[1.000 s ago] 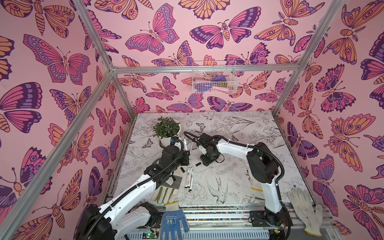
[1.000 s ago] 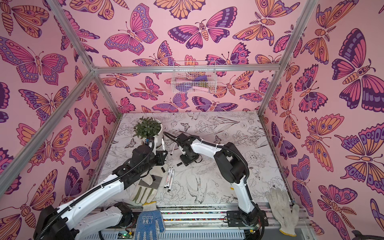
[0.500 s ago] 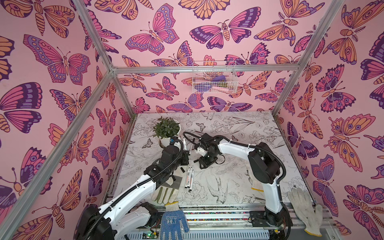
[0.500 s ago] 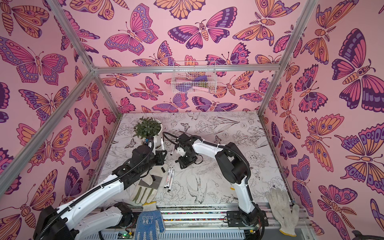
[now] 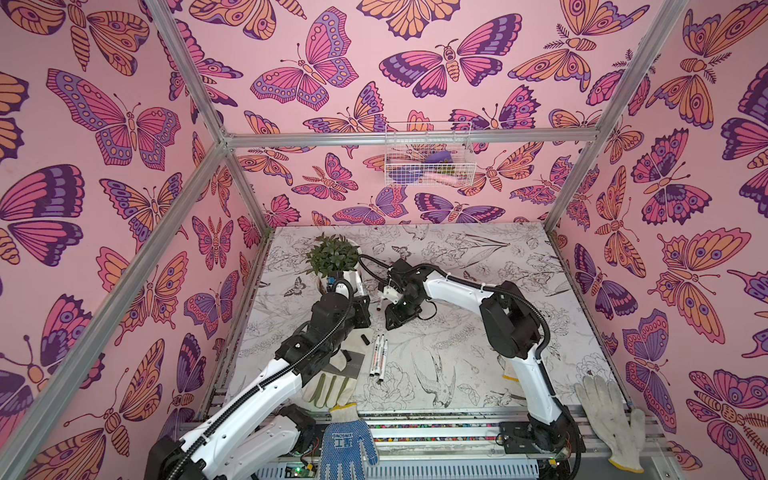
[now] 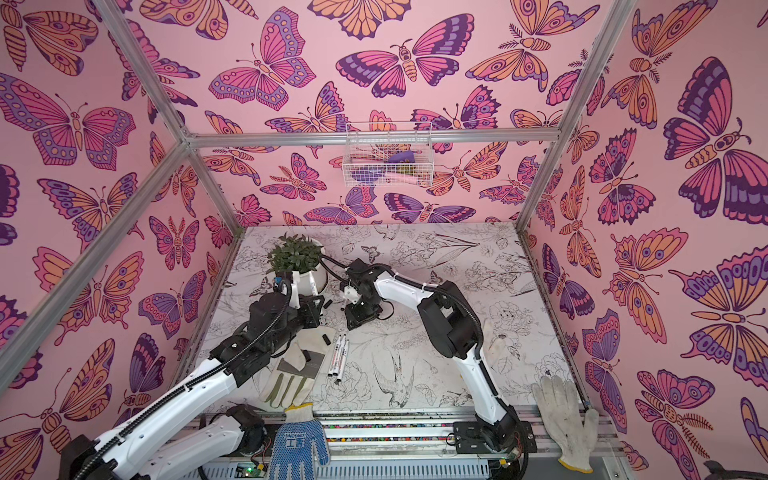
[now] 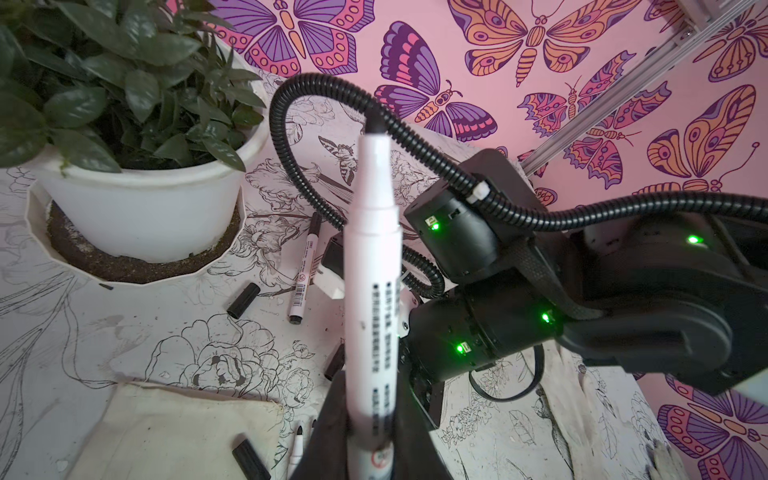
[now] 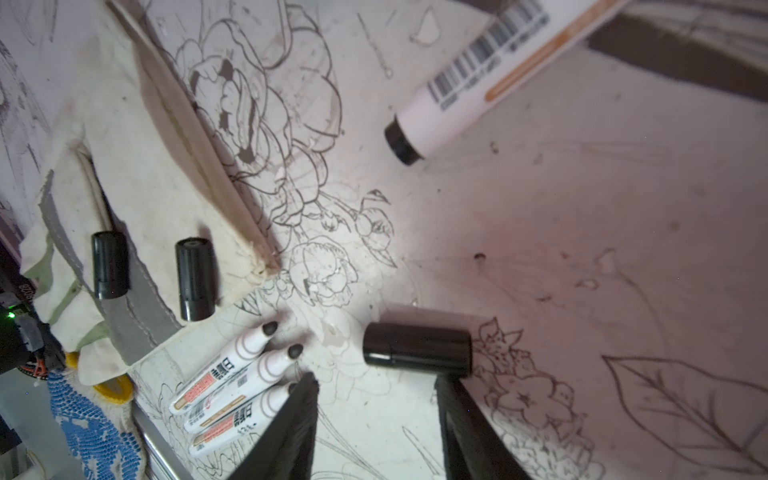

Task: Insert the pens into the pen caps
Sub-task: 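Close the right gripper on the black cap and lift it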

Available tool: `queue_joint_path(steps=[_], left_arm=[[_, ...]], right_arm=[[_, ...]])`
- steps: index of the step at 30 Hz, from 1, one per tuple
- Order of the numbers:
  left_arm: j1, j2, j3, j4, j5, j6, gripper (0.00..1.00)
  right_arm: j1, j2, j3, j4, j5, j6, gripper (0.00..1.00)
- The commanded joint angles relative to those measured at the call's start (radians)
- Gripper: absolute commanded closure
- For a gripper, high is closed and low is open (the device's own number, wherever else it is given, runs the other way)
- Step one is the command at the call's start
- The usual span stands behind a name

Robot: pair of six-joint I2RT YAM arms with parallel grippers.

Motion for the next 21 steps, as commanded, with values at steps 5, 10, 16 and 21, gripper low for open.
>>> queue_joint_path(steps=[5, 10, 16, 21], left_arm=[[0.013, -0.055, -0.024, -0.068, -0.025, 0.002, 1.0], [0.013, -0.078, -0.028, -0.084, -0.026, 0.015, 1.0], [0.013, -0.079, -0.027, -0.085, -0.009, 0.028, 1.0], [0.013, -0.07, -0.022, -0.078, -0.014, 0.031, 1.0]], right_arm=[[0.002, 0.092, 0.107, -0.079, 0.084, 0.036, 0.48], [0.004, 0.114, 0.117, -0.108, 0.136, 0.046, 0.54], [0.045, 0.13, 0.105, -0.144, 0.255, 0.013, 0.61], [0.079, 0.17, 0.144, -0.216, 0.388, -0.008, 0.66]])
